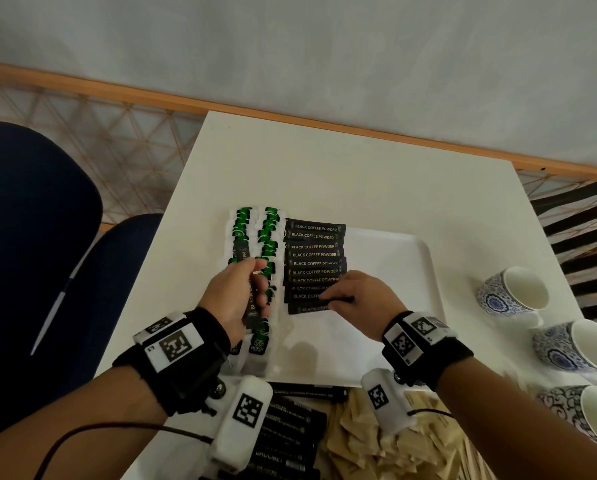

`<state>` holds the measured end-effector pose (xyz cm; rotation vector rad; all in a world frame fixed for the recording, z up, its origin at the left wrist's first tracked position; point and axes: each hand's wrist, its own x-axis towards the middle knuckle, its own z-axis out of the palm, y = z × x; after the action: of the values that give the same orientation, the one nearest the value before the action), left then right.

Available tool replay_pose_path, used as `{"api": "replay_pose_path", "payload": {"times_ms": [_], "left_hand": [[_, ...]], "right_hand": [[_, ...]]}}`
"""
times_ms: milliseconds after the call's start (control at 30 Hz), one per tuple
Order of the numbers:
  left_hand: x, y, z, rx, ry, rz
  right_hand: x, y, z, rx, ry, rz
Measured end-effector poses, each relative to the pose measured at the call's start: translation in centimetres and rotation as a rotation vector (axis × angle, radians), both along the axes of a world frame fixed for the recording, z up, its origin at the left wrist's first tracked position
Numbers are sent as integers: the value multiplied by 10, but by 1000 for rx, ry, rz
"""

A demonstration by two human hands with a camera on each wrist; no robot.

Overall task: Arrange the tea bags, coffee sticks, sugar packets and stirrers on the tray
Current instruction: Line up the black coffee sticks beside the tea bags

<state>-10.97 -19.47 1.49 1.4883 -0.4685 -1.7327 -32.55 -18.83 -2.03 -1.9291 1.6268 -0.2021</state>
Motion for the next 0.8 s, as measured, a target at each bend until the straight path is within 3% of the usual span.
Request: {"api": "replay_pose_path", "payload": {"times_ms": [233, 367, 533, 600, 733, 800], "left_hand": [[2, 0, 1, -2, 15, -141], [-3, 1, 2, -29, 21, -137], [-5, 1, -4, -119, -122, -181], [-5, 1, -6, -124, -103, -167], [-5, 1, -8, -116, -81, -140], [-6, 1, -9, -112, -67, -137]], "right_hand": [[8, -5, -10, -119, 127, 58], [10, -9, -11, -159, 132, 59], [9, -10, -13, -171, 136, 65], [8, -9, -14, -182, 140, 61], [11, -8, -9, -217, -50, -39], [16, -6, 1, -135, -186, -108]]}}
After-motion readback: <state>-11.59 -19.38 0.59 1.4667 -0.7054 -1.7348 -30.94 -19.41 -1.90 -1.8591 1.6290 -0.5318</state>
